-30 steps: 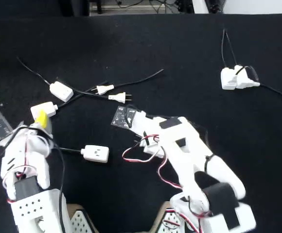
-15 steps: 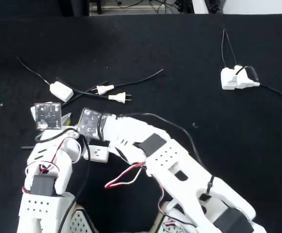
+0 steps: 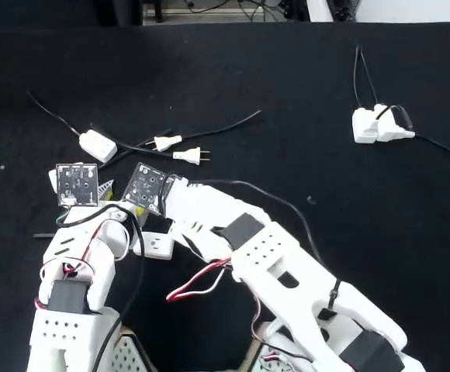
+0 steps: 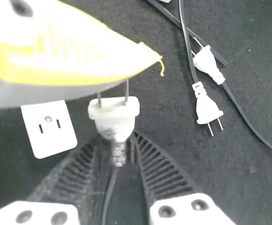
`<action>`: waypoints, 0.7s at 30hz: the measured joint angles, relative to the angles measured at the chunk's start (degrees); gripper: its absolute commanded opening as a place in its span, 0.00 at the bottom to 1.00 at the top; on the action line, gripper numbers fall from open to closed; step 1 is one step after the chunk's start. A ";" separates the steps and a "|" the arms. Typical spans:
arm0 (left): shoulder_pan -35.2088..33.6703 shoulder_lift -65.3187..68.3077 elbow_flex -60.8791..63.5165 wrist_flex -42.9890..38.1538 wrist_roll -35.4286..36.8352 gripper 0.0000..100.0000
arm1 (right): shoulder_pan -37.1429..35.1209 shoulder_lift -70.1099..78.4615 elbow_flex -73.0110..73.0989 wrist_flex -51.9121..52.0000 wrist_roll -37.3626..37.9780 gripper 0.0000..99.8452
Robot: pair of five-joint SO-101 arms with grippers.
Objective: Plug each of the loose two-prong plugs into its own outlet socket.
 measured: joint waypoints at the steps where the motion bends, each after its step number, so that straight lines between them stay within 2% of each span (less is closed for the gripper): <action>1: 0.00 0.00 0.00 0.00 0.00 0.23 | 0.00 0.00 0.00 0.00 0.00 0.01; 10: -0.09 -0.53 0.62 -0.09 -0.26 0.23 | -0.09 0.00 0.00 0.00 -4.66 0.01; 15: -0.09 -0.88 1.76 -0.35 -4.31 0.23 | -0.18 0.09 0.09 0.00 -4.92 0.01; 21: -0.70 -0.97 2.20 -0.62 -5.80 0.23 | -0.44 -7.30 0.18 3.52 -6.59 0.01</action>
